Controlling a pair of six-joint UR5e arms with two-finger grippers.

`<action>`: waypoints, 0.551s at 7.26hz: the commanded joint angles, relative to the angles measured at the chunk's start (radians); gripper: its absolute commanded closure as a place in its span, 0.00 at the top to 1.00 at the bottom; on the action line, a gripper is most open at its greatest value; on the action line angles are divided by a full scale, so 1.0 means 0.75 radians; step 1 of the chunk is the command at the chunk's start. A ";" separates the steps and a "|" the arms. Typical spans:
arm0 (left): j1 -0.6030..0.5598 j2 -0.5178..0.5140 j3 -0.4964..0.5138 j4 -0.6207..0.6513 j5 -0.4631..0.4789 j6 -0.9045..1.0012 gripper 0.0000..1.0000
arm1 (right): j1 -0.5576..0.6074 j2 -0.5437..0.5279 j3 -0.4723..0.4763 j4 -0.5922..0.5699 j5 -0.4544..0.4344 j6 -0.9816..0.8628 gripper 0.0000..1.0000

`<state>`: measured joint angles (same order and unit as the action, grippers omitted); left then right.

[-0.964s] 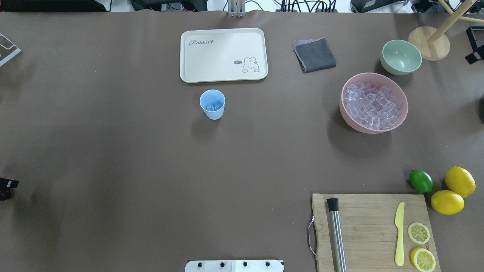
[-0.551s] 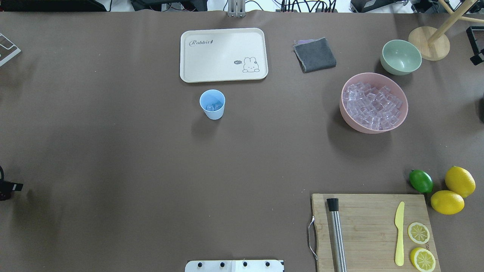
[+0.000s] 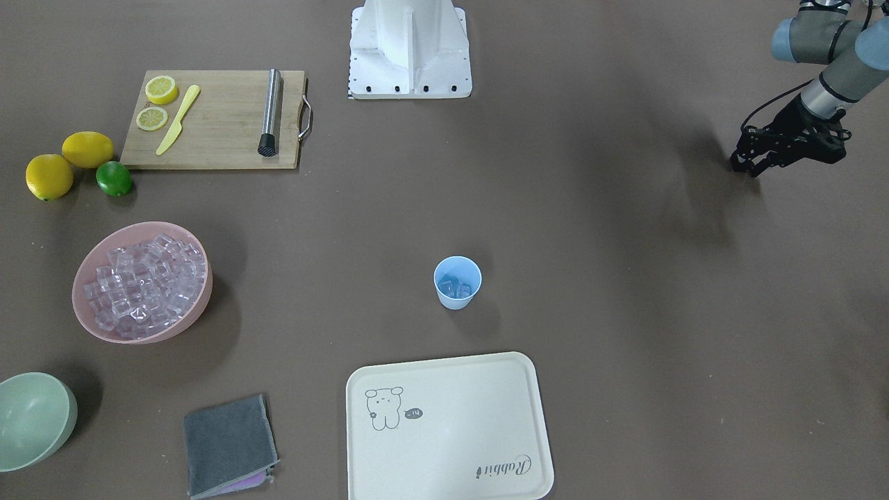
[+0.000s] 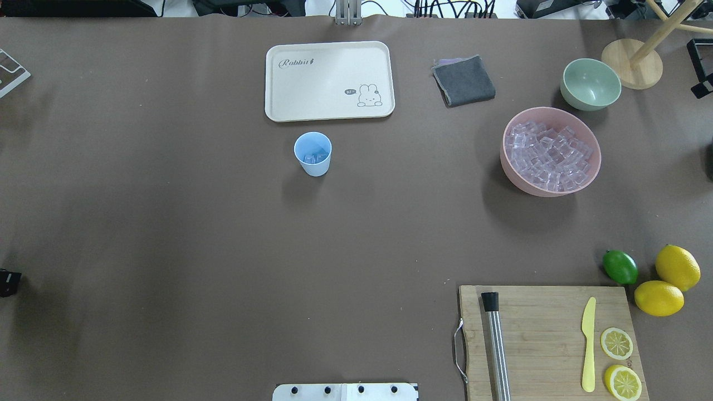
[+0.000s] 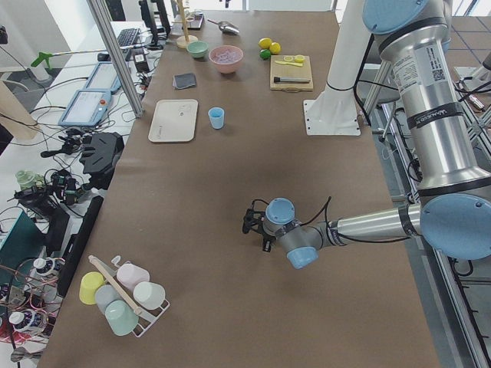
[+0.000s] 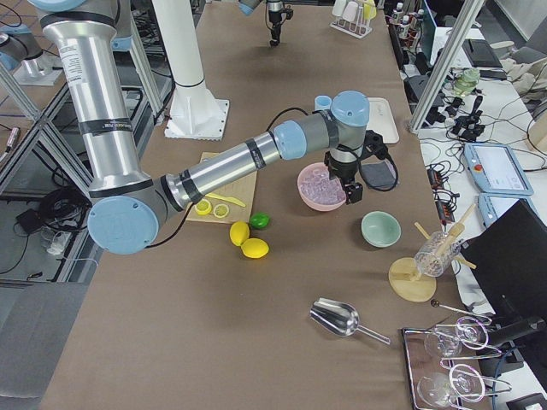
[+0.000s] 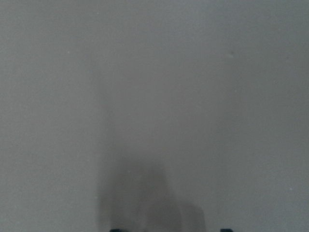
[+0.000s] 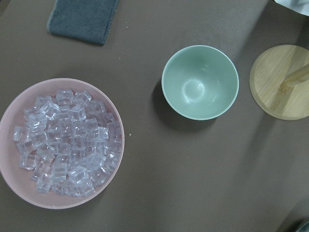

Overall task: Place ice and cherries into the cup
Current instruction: 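Grasp dark cherries at the table edge with the left gripper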

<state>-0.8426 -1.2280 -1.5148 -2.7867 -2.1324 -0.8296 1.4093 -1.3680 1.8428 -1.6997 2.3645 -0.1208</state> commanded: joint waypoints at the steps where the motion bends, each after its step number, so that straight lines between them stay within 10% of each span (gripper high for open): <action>1: 0.011 0.001 0.001 0.001 0.043 -0.002 0.01 | -0.005 -0.006 -0.003 0.000 -0.001 0.002 0.99; 4: -0.005 -0.007 -0.072 0.003 0.029 -0.017 0.00 | -0.014 -0.002 -0.060 0.034 -0.003 0.002 0.99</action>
<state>-0.8374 -1.2331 -1.5428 -2.7849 -2.1033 -0.8376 1.4001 -1.3721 1.8207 -1.6927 2.3629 -0.1203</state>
